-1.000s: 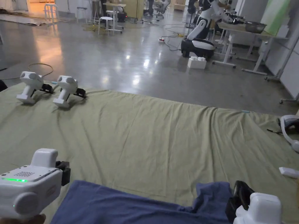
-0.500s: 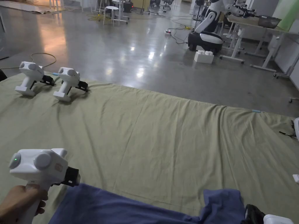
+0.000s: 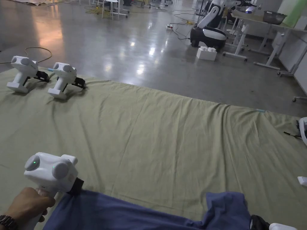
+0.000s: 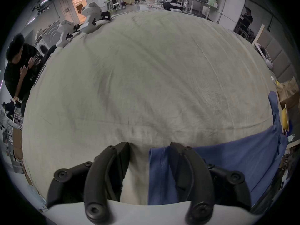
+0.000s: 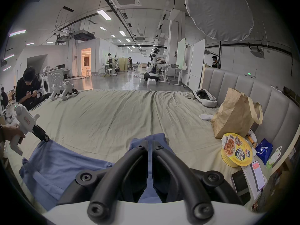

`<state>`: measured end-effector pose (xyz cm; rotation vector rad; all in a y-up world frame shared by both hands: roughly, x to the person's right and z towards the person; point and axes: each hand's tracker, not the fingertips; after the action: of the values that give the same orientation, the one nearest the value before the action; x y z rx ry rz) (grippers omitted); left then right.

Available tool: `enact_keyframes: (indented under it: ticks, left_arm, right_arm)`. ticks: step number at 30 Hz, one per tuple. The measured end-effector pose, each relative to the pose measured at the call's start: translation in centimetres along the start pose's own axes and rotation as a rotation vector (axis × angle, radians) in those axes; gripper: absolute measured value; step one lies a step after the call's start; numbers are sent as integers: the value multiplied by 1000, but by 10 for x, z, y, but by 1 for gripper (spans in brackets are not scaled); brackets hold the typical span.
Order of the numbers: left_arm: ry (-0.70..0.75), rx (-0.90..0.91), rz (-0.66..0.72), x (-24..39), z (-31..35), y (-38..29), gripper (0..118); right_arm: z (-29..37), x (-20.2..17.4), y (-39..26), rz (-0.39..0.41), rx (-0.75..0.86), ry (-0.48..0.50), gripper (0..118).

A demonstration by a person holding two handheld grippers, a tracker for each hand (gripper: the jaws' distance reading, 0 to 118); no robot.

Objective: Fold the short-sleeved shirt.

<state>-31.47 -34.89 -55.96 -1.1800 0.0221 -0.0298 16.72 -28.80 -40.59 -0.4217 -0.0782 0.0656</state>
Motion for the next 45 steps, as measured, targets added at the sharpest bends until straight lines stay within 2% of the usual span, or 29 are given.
enact_keyframes:
  ticks: [3, 8, 11, 13, 14, 18, 23, 25, 27, 29, 30, 32, 33, 37, 41, 45]
  left_arm:
    - [-2, 20, -13, 1, 0, 1, 13]
    - [15, 54, -84, 7, -5, -4, 6]
    - [-6, 83, -55, 1, 2, -6, 4]
    - [-26, 105, -20, -5, 8, -8, 4]
    - [-31, 112, -13, -8, 11, -9, 4]
    - [-55, 168, 16, -11, 26, -14, 4]
    - [-60, 217, 39, -8, 39, -20, 4]
    - [-68, 223, 54, -8, 41, -22, 4]
    - [-67, 223, 61, -8, 39, -23, 4]
    - [-63, 221, 57, -7, 39, -23, 4]
    - [-61, 218, 57, -8, 38, -23, 4]
    - [-60, 216, 58, -7, 37, -24, 4]
    - [-59, 216, 61, -7, 36, -23, 4]
    - [-55, 213, 59, -3, 40, -26, 4]
    - [-59, 225, 60, -3, 47, -29, 4]
    - [-72, 261, 64, -6, 67, -36, 4]
  right_arm:
    - [-5, 2, -2, 1, -18, 1, 6]
    - [-22, 13, 4, 4, -78, -21, 7]
    - [-49, 32, 18, -12, -213, -13, 28]
    - [-80, 48, 27, -39, -337, 21, 58]
    - [-95, 55, 28, -62, -382, 28, 60]
    - [-161, 74, 29, -96, -608, 46, 65]
    - [-218, 75, 15, -112, -764, 71, 65]
    - [-229, 69, 9, -43, -787, 44, 65]
    - [-240, 68, 2, -6, -820, 26, 65]
    - [-241, 66, 0, -29, -815, 33, 64]
    - [-240, 65, 2, -26, -816, 30, 54]
    - [-233, 61, 4, -5, -790, 56, 19]
    - [-233, 60, 3, 6, -782, 78, 11]
    - [-232, 55, -1, 37, -770, 91, 6]
    - [-215, 64, 9, -39, -683, 90, 4]
    - [-180, 74, 29, -46, -605, 124, 4]
